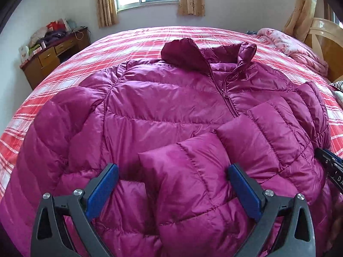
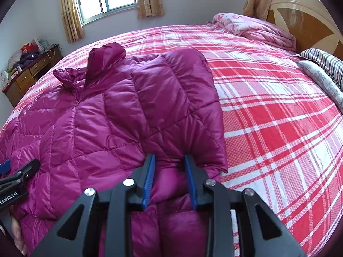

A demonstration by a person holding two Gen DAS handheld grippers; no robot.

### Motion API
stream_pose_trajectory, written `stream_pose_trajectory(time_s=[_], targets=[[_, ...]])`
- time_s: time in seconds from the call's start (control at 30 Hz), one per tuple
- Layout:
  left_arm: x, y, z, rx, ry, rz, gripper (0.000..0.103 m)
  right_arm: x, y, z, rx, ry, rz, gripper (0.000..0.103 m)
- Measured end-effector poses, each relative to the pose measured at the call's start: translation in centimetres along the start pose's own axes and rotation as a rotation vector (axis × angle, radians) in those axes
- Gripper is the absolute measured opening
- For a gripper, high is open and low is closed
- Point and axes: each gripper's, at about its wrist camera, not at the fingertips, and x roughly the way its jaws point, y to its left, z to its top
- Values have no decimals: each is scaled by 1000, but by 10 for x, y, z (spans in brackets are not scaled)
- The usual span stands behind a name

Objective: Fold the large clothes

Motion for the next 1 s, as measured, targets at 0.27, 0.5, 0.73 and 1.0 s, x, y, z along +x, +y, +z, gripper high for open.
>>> stream_pose_trajectory(time_s=[0.27,0.5,0.73,1.0], targets=[[7,0,-2,0,25,-13,102,1,3,2,-9,21,26,44],[13,3,-2,-21,49,-41,102,-2,9,6,-62,50,16,52],[8,21,-4,-118,11,-94,102,-13,-2,20,47,-47,-9,52],[9,17,-2,-112,14,-83,102,22,-2,56,73,-31,-19,52]])
